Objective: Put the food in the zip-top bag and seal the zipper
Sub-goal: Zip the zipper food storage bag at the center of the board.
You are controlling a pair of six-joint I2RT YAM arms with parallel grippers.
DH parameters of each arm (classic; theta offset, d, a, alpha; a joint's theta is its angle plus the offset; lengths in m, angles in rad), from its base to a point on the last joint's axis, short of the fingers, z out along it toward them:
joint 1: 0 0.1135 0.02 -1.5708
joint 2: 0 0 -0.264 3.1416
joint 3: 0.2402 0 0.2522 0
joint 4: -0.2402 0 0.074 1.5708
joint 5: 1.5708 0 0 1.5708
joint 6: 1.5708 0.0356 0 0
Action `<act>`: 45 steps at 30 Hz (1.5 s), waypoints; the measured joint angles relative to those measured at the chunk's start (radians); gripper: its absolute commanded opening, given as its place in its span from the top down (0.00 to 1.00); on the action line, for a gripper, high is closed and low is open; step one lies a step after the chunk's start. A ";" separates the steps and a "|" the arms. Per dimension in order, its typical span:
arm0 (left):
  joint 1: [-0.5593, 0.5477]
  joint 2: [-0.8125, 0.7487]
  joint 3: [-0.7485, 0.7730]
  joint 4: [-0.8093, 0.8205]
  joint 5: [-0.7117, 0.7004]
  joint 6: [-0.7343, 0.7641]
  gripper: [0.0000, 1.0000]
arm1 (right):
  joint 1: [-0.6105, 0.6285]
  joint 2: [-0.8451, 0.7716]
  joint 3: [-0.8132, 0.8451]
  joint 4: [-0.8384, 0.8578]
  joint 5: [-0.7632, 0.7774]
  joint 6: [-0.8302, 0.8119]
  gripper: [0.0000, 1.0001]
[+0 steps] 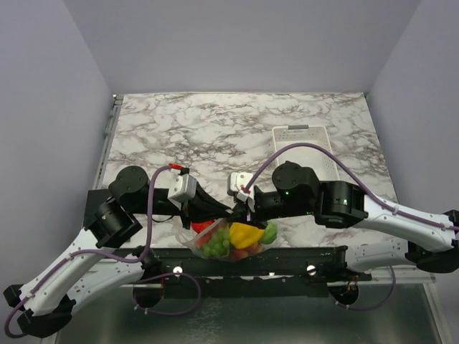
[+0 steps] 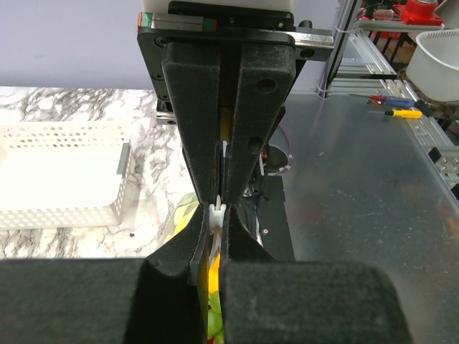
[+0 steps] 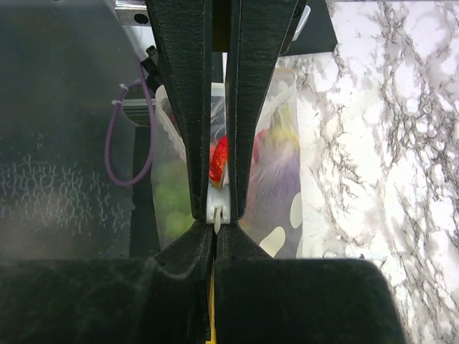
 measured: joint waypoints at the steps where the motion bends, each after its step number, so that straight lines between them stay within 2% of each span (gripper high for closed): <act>1: 0.000 0.000 0.000 0.000 0.000 0.000 1.00 | 0.000 0.000 0.000 0.000 0.000 0.000 0.99; 25: -0.003 -0.022 -0.011 0.034 -0.068 -0.001 1.00 | 0.000 -0.113 -0.009 -0.005 0.131 0.026 0.99; 45: -0.003 -0.038 -0.032 0.018 -0.145 0.003 1.00 | 0.009 -0.163 -0.010 -0.011 0.423 0.083 0.99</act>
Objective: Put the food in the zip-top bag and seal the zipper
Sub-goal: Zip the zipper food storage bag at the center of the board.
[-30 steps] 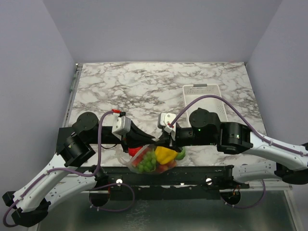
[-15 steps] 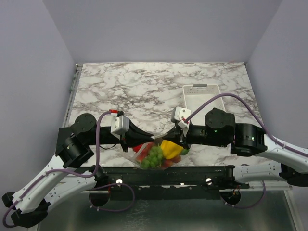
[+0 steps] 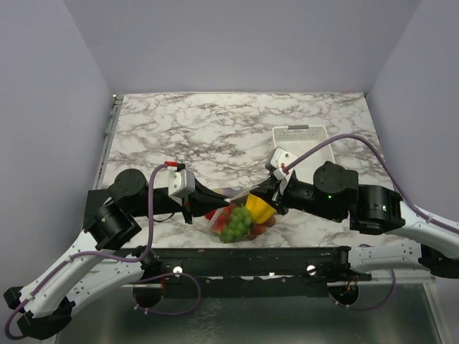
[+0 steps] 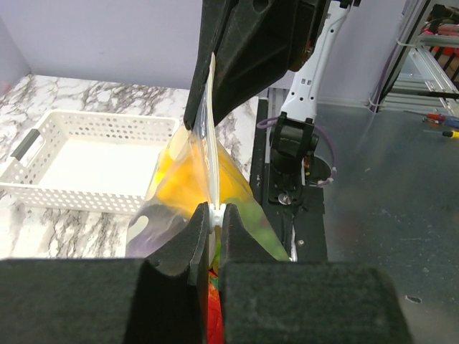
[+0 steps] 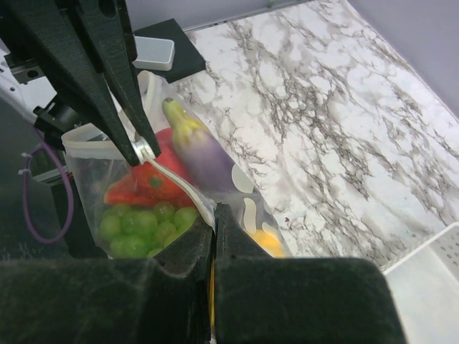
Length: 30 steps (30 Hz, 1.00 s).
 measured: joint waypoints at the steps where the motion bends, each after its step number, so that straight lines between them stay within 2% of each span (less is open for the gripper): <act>1: 0.000 0.000 0.000 0.000 -0.003 0.000 1.00 | 0.001 -0.003 0.000 0.000 0.013 0.003 0.99; 30: 0.000 -0.032 -0.007 -0.048 -0.097 0.014 1.00 | 0.011 -0.042 -0.050 0.019 0.380 0.048 0.99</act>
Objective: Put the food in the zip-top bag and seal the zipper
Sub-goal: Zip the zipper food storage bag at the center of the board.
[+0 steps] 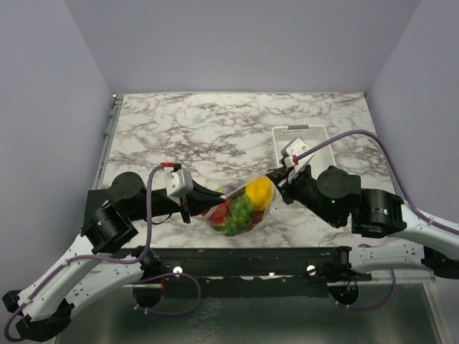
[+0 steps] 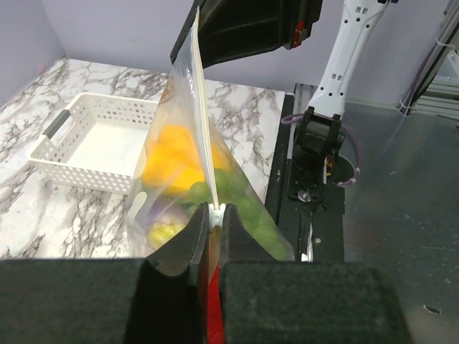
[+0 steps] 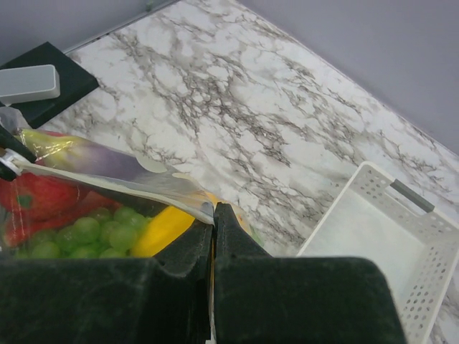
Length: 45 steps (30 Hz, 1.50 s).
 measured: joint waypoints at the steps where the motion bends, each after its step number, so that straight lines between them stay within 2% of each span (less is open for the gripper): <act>1: 0.000 -0.003 -0.001 -0.002 -0.002 0.000 1.00 | 0.000 -0.003 -0.006 0.009 0.008 0.000 0.99; 9: 0.000 -0.030 -0.011 -0.029 -0.017 0.000 1.00 | 0.002 -0.018 -0.048 0.067 0.081 -0.001 0.99; 12: 0.000 -0.047 -0.018 -0.078 -0.015 -0.002 1.00 | -0.009 -0.040 -0.048 0.095 0.204 -0.017 0.99; 15: 0.000 -0.059 -0.024 -0.114 -0.014 -0.004 1.00 | -0.016 -0.066 -0.048 0.120 0.245 -0.024 0.99; 20: 0.000 -0.060 -0.024 -0.154 -0.013 -0.005 1.00 | -0.018 -0.086 -0.048 0.140 0.254 -0.031 0.99; 22: 0.000 -0.060 -0.025 -0.155 -0.013 -0.005 1.00 | -0.018 -0.085 -0.048 0.137 0.232 -0.031 0.92; 28: 0.000 -0.055 -0.025 -0.154 -0.013 -0.005 1.00 | -0.018 -0.080 -0.039 0.092 0.079 -0.039 0.50; 31: 0.000 -0.045 -0.025 -0.154 -0.012 -0.005 1.00 | -0.018 -0.070 -0.018 0.059 -0.020 -0.052 0.39; 35: 0.000 -0.023 -0.025 -0.154 -0.012 -0.004 1.00 | -0.018 -0.050 0.027 0.025 -0.161 -0.071 0.31; 45: 0.000 0.026 -0.024 -0.154 0.000 -0.004 1.00 | -0.018 0.093 0.156 -0.077 -0.451 -0.120 0.22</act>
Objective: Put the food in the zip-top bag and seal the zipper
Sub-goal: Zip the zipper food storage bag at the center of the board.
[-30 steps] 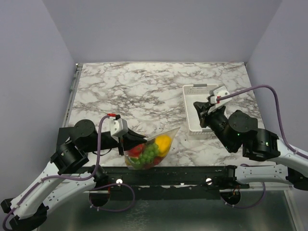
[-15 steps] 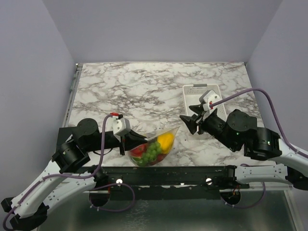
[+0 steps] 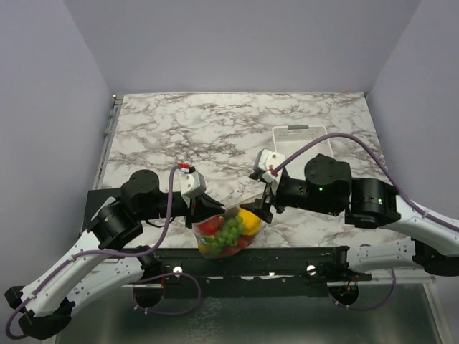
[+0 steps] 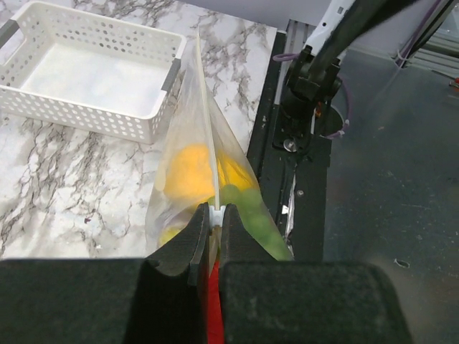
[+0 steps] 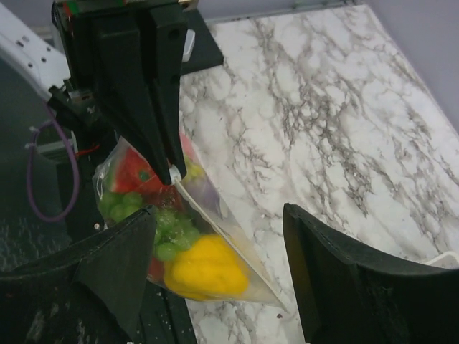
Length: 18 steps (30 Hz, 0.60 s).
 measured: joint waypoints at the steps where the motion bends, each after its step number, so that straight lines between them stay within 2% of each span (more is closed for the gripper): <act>1: 0.000 0.002 0.000 0.000 0.008 0.000 1.00 | 0.000 0.017 0.000 -0.010 -0.018 -0.007 0.22; 8: 0.000 0.007 0.010 0.000 0.044 0.000 1.00 | 0.000 0.100 0.002 -0.099 -0.121 -0.058 0.20; 18: 0.000 0.019 0.029 0.000 0.111 0.001 1.00 | 0.000 0.143 0.002 -0.130 -0.185 -0.104 0.20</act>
